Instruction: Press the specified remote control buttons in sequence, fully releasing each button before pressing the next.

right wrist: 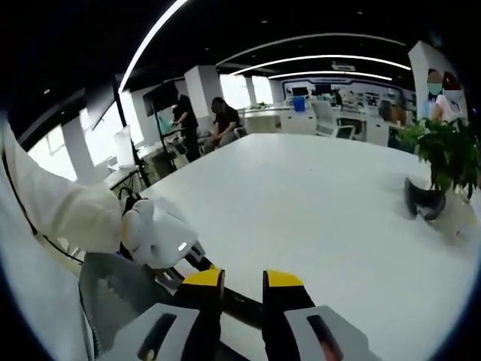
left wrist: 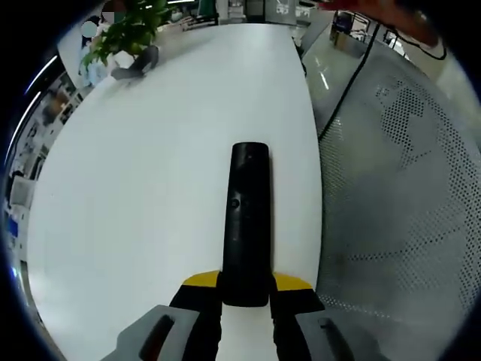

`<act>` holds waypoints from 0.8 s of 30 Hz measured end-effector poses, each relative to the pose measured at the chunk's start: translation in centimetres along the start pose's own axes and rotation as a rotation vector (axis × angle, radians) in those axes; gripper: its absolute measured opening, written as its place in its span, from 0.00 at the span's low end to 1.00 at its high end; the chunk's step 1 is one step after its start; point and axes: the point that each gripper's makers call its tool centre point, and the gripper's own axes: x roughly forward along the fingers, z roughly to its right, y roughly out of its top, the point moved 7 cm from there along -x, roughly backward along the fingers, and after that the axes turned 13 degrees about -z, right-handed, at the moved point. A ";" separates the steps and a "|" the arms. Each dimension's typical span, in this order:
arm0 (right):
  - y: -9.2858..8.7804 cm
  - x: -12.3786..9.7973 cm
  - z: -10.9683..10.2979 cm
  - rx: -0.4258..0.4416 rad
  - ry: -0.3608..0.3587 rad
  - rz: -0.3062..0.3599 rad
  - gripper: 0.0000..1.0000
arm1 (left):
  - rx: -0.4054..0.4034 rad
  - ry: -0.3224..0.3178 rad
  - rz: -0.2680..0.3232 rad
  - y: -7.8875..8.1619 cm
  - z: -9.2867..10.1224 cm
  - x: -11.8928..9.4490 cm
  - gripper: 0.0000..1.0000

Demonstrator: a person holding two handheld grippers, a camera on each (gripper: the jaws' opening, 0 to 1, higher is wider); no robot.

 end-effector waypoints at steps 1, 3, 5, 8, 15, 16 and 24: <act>-0.1 0.1 0.0 -0.001 0.000 -0.003 0.16 | -0.002 0.000 0.000 0.0 0.0 0.0 0.23; -0.5 0.4 0.0 -0.006 0.001 -0.025 0.16 | -0.005 0.001 0.002 0.0 0.2 0.0 0.23; -0.8 0.7 0.0 -0.008 0.000 -0.039 0.15 | -0.007 0.000 0.005 0.0 0.3 0.0 0.23; -1.3 1.2 0.0 -0.007 0.002 -0.069 0.13 | -0.009 -0.002 0.012 -0.1 0.6 -0.1 0.24; -2.5 2.4 0.5 -0.016 0.000 -0.150 0.08 | -0.012 -0.002 0.028 -0.2 0.9 0.0 0.24; -2.6 2.6 0.5 -0.020 -0.003 -0.161 0.07 | -0.014 -0.003 0.032 -0.2 1.0 0.0 0.24; -3.6 4.1 1.3 -0.040 -0.003 -0.252 0.00 | -0.022 -0.008 0.060 -0.5 1.1 0.0 0.24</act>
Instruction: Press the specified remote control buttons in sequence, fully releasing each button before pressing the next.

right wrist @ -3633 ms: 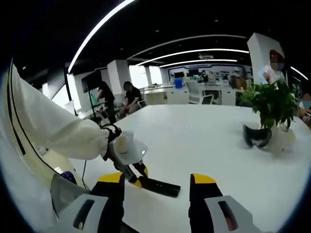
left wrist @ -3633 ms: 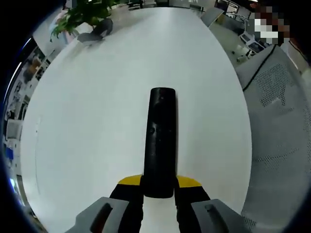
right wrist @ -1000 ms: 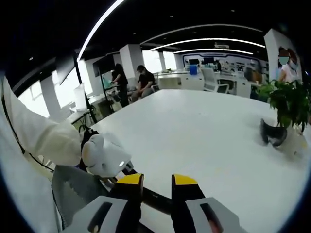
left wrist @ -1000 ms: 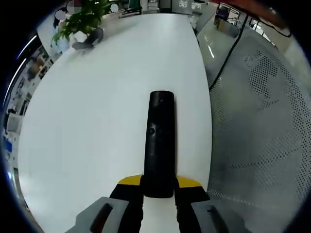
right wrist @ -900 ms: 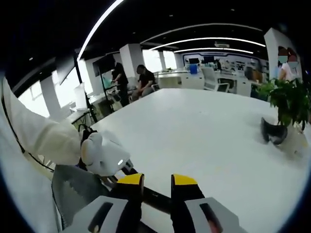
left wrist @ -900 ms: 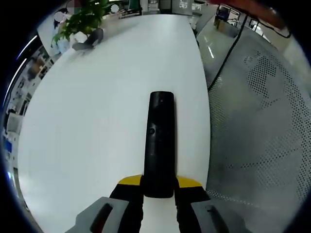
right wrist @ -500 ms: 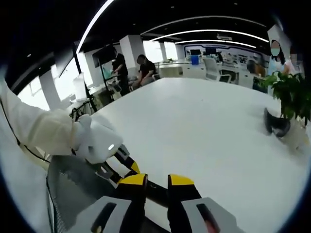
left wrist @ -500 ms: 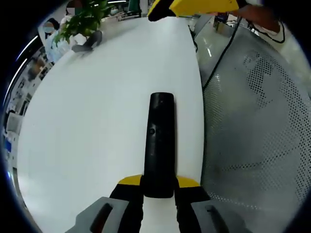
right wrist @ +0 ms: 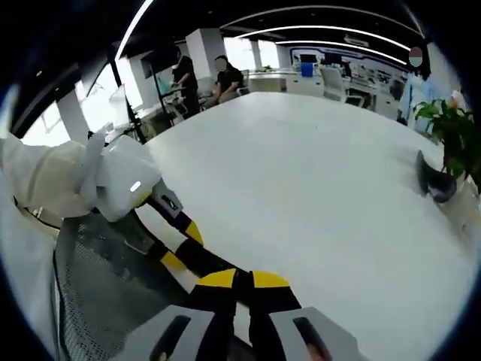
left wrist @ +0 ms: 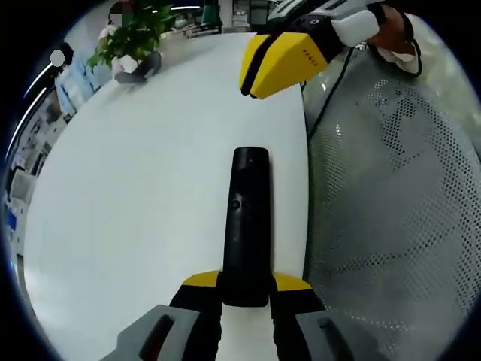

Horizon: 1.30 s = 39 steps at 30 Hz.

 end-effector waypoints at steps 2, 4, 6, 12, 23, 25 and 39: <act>-0.3 0.4 0.2 -0.016 -0.017 -0.031 0.00 | 0.003 0.001 0.002 0.0 0.0 0.0 0.24; -0.4 0.7 0.2 -0.026 -0.023 -0.043 0.00 | 0.000 0.000 0.005 0.0 0.1 0.0 0.24; -0.5 0.9 0.4 -0.022 -0.018 -0.056 0.00 | 0.000 -0.002 0.009 -0.1 0.1 0.0 0.24; -0.9 1.9 0.7 -0.005 0.000 -0.100 0.00 | 0.001 -0.011 0.009 0.0 0.0 0.0 0.24; -1.8 3.4 1.2 0.008 -0.002 -0.193 0.00 | -0.004 -0.014 0.021 -0.2 0.1 -0.1 0.24; -1.9 3.6 1.1 0.011 0.000 -0.205 0.00 | -0.004 -0.014 0.024 -0.2 0.1 -0.1 0.24; -2.1 4.2 1.3 0.019 -0.005 -0.232 0.00 | 0.002 -0.019 0.025 -0.3 0.2 -0.2 0.24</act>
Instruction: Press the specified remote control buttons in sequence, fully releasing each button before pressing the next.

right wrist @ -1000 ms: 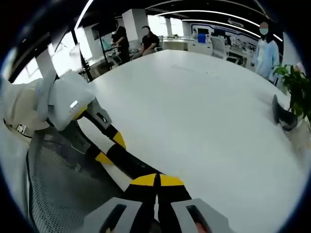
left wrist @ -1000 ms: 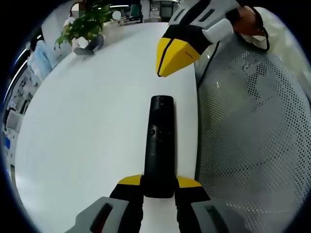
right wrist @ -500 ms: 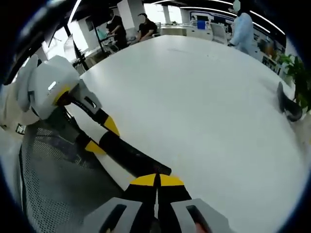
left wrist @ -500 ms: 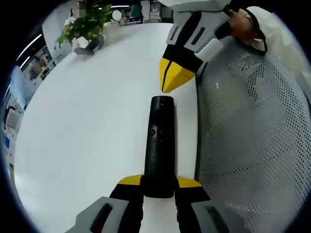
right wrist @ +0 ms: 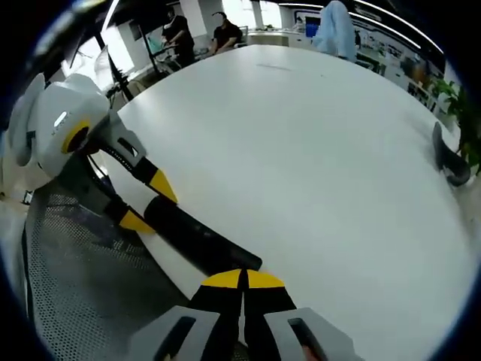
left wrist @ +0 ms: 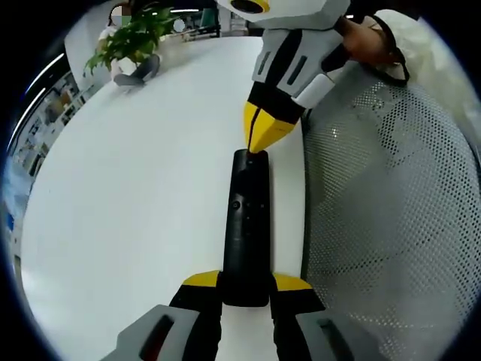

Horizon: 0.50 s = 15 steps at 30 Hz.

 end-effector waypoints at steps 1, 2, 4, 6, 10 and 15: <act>0.1 0.1 0.0 0.003 0.003 0.002 0.00 | 0.002 0.001 0.000 0.0 0.0 0.0 0.24; 0.1 0.1 0.0 0.003 0.003 0.002 0.00 | 0.004 0.001 0.001 0.0 0.0 0.0 0.24; 0.1 0.3 -0.3 0.000 0.004 -0.008 0.00 | 0.004 -0.001 0.001 0.0 0.0 0.0 0.24; 0.2 0.3 -0.2 -0.001 -0.001 -0.007 0.00 | 0.006 -0.001 0.001 0.0 0.0 0.0 0.24; 0.2 0.3 -0.1 0.007 0.002 -0.010 0.00 | 0.007 -0.003 -0.001 0.0 -0.1 0.0 0.24; 0.1 0.4 0.1 0.041 0.014 -0.008 0.00 | -0.001 -0.001 0.011 -0.1 0.0 0.0 0.24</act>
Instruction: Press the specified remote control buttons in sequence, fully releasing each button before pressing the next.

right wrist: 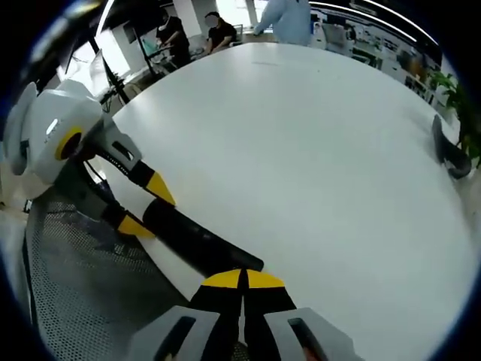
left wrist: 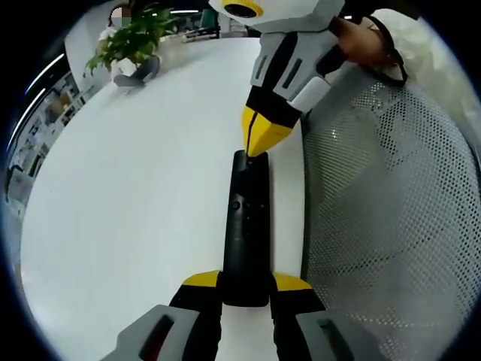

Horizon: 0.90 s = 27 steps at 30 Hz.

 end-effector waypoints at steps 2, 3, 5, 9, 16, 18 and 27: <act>0.0 0.0 -0.1 -0.002 -0.002 0.002 0.00 | -0.002 0.003 0.004 0.0 0.1 0.0 0.24; 0.0 0.0 -0.1 -0.004 -0.004 0.000 0.00 | -0.003 0.004 0.005 0.0 0.1 0.0 0.24; 0.2 0.0 -0.1 -0.003 -0.008 -0.013 0.00 | 0.001 0.007 0.006 0.0 0.1 0.0 0.24; 0.5 0.1 -0.2 -0.007 -0.018 -0.054 0.00 | -0.009 0.008 0.028 -0.2 0.0 0.1 0.24; 0.4 0.1 -0.5 -0.035 -0.065 -0.063 0.00 | -0.017 0.023 0.083 -0.6 0.2 0.2 0.24; 0.5 0.2 -0.4 -0.040 -0.074 -0.068 0.00 | -0.023 0.025 0.095 -0.7 0.3 0.2 0.24; 0.9 0.2 -0.7 -0.070 -0.108 -0.112 0.00 | -0.060 0.037 0.149 -1.0 0.5 0.3 0.24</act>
